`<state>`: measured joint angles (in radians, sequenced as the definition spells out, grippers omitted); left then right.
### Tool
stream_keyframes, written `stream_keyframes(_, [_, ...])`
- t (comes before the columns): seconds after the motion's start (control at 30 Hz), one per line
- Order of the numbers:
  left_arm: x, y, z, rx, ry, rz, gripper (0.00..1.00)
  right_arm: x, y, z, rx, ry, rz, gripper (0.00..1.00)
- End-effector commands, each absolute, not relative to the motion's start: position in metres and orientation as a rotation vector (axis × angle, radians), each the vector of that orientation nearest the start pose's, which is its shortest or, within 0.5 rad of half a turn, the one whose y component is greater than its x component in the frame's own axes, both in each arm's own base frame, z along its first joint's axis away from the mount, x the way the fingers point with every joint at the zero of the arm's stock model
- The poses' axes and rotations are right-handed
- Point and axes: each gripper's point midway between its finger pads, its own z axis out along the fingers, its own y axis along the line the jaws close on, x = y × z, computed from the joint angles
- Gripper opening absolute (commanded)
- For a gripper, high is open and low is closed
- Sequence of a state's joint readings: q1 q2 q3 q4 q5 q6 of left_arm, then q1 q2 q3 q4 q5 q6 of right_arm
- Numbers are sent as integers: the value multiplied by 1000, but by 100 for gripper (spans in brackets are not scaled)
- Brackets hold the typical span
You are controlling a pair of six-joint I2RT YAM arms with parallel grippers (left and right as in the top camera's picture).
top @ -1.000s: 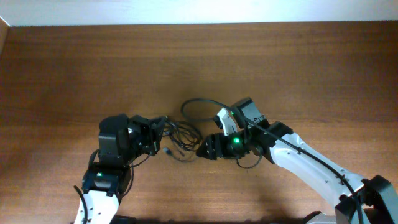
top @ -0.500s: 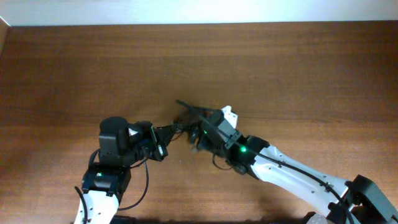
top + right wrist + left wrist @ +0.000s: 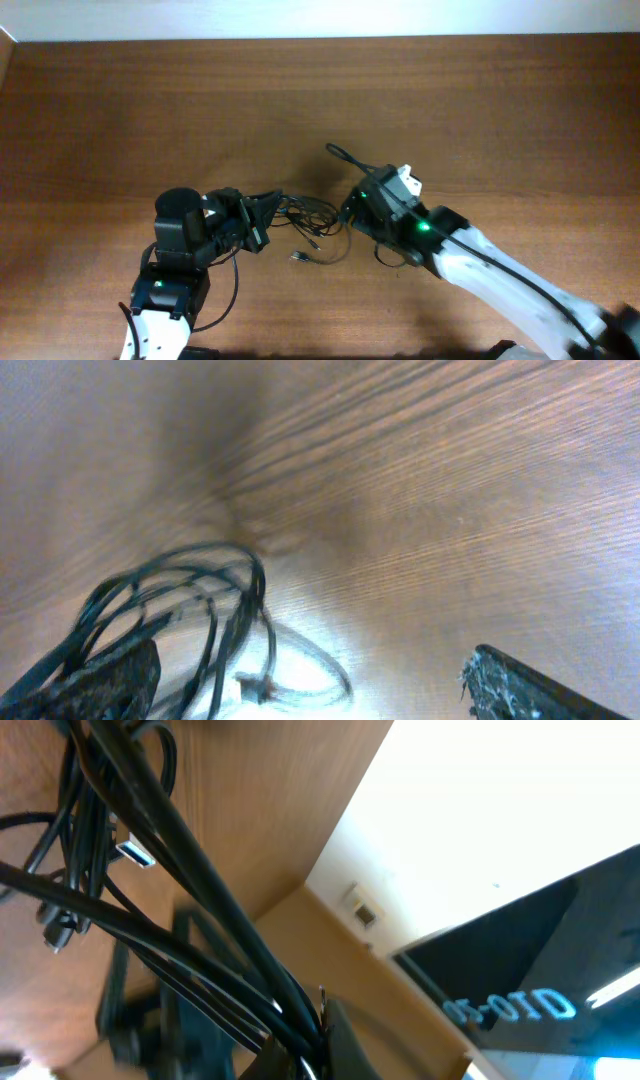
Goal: Untangle cables
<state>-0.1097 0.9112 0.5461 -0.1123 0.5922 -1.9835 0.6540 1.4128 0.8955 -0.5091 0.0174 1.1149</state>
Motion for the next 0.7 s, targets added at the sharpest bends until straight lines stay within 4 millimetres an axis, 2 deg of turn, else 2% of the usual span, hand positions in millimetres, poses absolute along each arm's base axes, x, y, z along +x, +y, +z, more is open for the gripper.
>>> stream_keyframes(0.0, [298, -117, 198, -1749, 1774, -1662, 0, 265, 211, 147, 653, 2570, 763, 98])
stream_keyframes(0.07, [299, -116, 199, -1744, 1771, -1665, 0, 248, 233, 158, 584, 2635, 956, 99])
stream_keyframes(0.1, [303, -116, 206, -1712, 1748, -1681, 0, 241, 240, 155, 608, 2680, 1008, 99])
stream_keyframes(0.13, [306, -115, 212, -1682, 1723, -1695, 0, 238, 245, 149, 694, 2712, 1027, 99])
stream_keyframes(0.2, [320, -112, 248, -1510, 1611, -1781, 0, 232, 255, 134, 917, 2747, 1029, 99])
stream_keyframes(0.27, [328, -103, 262, -1468, 1521, -1774, 0, 234, 281, 132, 887, 2738, 1096, 98])
stream_keyframes(0.37, [327, -102, 255, -1499, 1533, -1755, 0, 246, 331, 144, 710, 2588, 1229, 99])
stream_keyframes(0.43, [327, -102, 255, -1499, 1532, -1755, 0, 259, 348, 148, 715, 2463, 1242, 99])
stream_keyframes(0.53, [327, -103, 255, -1497, 1535, -1756, 0, 279, 355, 152, 744, 2344, 1259, 98])
stream_keyframes(0.6, [325, -102, 248, -1531, 1552, -1736, 0, 304, 338, 147, 920, 2196, 1172, 98])
stream_keyframes(0.67, [324, -102, 242, -1558, 1566, -1721, 0, 321, 320, 150, 977, 2073, 1082, 98])
